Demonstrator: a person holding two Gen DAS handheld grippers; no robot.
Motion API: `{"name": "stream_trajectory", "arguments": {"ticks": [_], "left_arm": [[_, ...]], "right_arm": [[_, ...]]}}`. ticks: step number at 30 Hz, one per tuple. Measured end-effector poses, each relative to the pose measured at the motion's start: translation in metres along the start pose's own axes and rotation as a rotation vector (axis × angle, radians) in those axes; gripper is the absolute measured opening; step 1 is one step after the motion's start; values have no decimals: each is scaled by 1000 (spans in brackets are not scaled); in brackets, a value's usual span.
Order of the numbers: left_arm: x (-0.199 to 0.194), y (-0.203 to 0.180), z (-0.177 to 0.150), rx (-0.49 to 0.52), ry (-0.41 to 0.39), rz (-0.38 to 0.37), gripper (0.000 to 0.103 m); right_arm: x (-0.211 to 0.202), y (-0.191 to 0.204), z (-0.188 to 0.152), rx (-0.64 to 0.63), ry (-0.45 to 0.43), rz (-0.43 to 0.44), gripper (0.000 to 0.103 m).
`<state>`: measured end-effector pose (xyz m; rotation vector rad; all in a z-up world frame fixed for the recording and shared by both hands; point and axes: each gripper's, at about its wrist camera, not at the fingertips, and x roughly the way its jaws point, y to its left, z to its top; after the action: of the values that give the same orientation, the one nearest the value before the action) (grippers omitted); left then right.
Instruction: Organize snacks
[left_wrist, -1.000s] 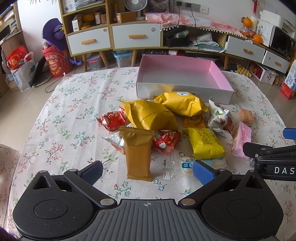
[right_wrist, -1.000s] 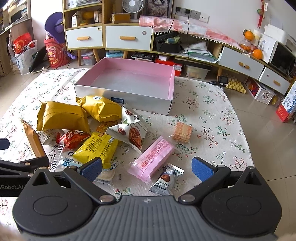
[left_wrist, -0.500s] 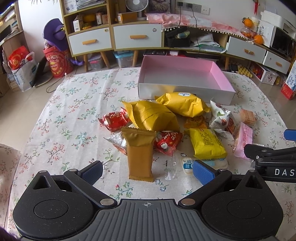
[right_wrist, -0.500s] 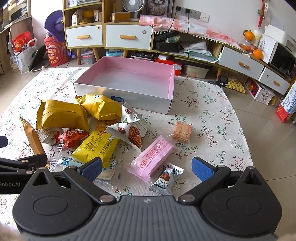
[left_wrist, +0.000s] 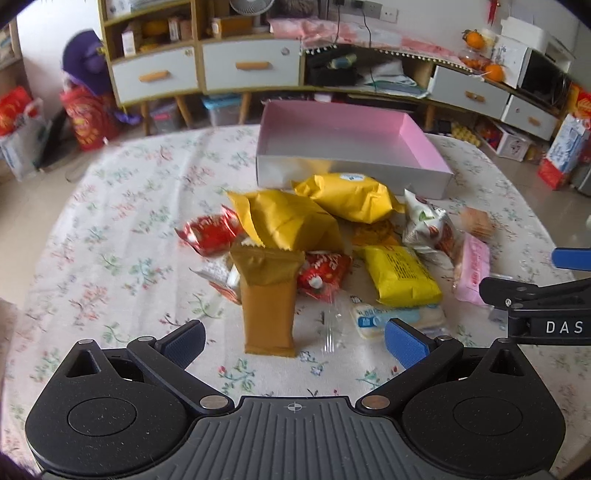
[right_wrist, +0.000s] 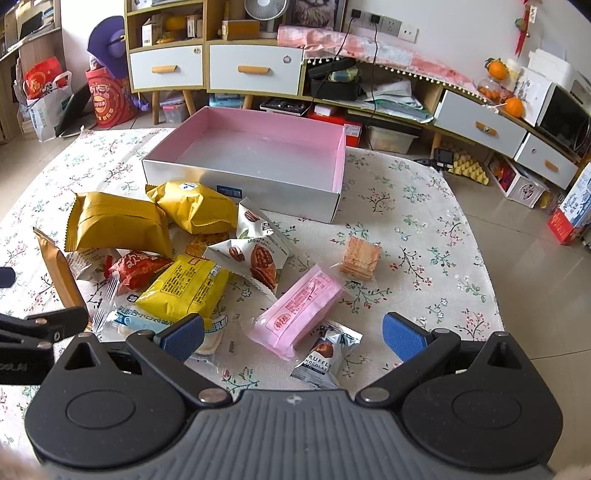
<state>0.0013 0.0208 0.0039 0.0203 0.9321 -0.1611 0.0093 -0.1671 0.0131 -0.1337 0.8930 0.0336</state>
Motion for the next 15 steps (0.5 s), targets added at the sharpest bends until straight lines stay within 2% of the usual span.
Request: {"name": "stream_trajectory", "arguments": {"ticks": [7, 15], "left_arm": [[1, 14, 3, 39, -49, -36, 103], [20, 39, 3, 14, -41, -76, 101]], "right_arm": [[7, -2, 0, -8, 20, 43, 102], [18, -2, 7, 59, 40, 190, 94]]}}
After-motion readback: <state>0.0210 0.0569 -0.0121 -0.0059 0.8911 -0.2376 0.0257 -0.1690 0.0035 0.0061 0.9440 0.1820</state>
